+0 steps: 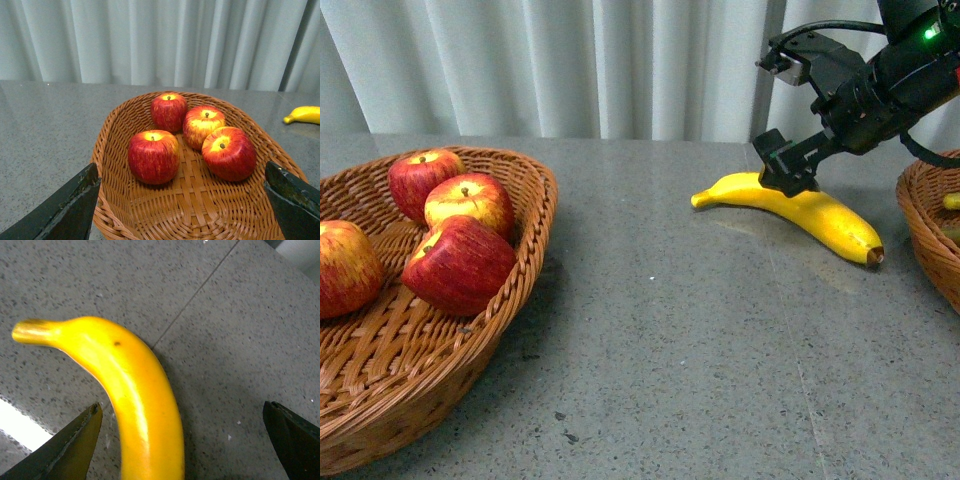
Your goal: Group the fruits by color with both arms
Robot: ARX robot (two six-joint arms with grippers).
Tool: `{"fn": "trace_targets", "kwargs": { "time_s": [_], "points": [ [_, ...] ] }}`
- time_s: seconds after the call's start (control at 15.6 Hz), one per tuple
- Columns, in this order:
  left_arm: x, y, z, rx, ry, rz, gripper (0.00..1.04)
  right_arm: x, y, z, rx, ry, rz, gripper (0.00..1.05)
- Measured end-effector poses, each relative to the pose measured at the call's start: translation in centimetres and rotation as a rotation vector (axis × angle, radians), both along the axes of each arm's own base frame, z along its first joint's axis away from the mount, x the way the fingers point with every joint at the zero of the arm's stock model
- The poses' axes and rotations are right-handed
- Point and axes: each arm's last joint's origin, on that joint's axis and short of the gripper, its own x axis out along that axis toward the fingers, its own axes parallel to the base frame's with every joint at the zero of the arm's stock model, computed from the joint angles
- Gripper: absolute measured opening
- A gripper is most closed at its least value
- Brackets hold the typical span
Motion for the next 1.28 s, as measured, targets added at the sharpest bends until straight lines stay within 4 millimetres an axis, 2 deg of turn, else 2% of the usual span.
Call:
{"fn": "trace_targets", "kwargs": {
  "time_s": [0.13, 0.32, 0.51, 0.64, 0.71, 0.96, 1.03, 1.22, 1.28],
  "points": [
    [0.0, 0.0, 0.0, 0.000, 0.000, 0.000, 0.98, 0.0, -0.7, -0.1, -0.026, 0.022, -0.002, 0.98],
    [0.0, 0.0, 0.0, 0.000, 0.000, 0.000, 0.98, -0.1, -0.7, -1.3, -0.049, 0.066, -0.004, 0.98],
    [0.0, 0.0, 0.0, 0.000, 0.000, 0.000, 0.98, -0.1, 0.0, -2.5, -0.062, 0.095, 0.000, 0.98],
    [0.0, 0.0, 0.0, 0.000, 0.000, 0.000, 0.98, -0.1, 0.6, -2.5, -0.058, 0.090, 0.004, 0.98],
    [0.0, 0.0, 0.0, 0.000, 0.000, 0.000, 0.98, -0.1, 0.9, -2.5, -0.056, 0.084, 0.009, 0.92],
    [0.0, 0.0, 0.0, 0.000, 0.000, 0.000, 0.98, -0.5, 1.8, -3.0, -0.048, 0.088, 0.031, 0.48],
    [0.0, 0.0, 0.0, 0.000, 0.000, 0.000, 0.98, -0.5, 1.8, -2.9, -0.045, 0.082, 0.030, 0.40],
    [0.0, 0.0, 0.0, 0.000, 0.000, 0.000, 0.98, -0.3, 1.7, -2.7, 0.024, 0.037, 0.013, 0.36],
    [0.0, 0.0, 0.0, 0.000, 0.000, 0.000, 0.98, -0.3, 1.3, -1.8, 0.096, 0.013, 0.001, 0.36]
  ]
}}
